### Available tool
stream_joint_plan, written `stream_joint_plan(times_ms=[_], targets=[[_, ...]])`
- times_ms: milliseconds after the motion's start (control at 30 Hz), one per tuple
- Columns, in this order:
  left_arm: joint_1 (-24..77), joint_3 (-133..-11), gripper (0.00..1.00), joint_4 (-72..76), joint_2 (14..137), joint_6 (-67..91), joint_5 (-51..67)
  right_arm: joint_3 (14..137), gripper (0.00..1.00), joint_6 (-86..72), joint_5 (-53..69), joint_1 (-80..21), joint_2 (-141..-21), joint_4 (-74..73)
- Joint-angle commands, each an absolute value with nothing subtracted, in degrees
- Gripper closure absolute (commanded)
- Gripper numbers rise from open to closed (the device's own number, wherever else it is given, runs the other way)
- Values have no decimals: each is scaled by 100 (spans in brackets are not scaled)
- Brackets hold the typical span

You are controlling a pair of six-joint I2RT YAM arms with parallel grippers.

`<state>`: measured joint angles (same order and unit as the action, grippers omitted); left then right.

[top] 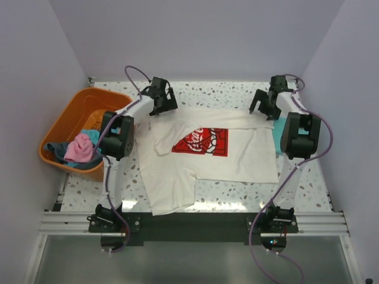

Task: Fold and stack the t-shirts
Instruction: Fold the tshirt

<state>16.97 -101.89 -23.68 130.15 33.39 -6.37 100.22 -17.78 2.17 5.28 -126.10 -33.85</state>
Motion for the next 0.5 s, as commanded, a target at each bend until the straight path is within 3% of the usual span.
stream_joint_plan(times_ms=[0, 267, 467], targets=[[1573, -10528, 0, -2839, 13727, 3243, -738, 10388, 1, -1775, 220, 554, -12814, -3322], [1573, -11241, 0, -2962, 13800, 3147, -413, 10757, 1, -1688, 307, 562, -12824, -3454], [1714, -11698, 0, -3339, 12965, 2900, -510, 10706, 1, -1529, 439, 554, -11797, -3709]])
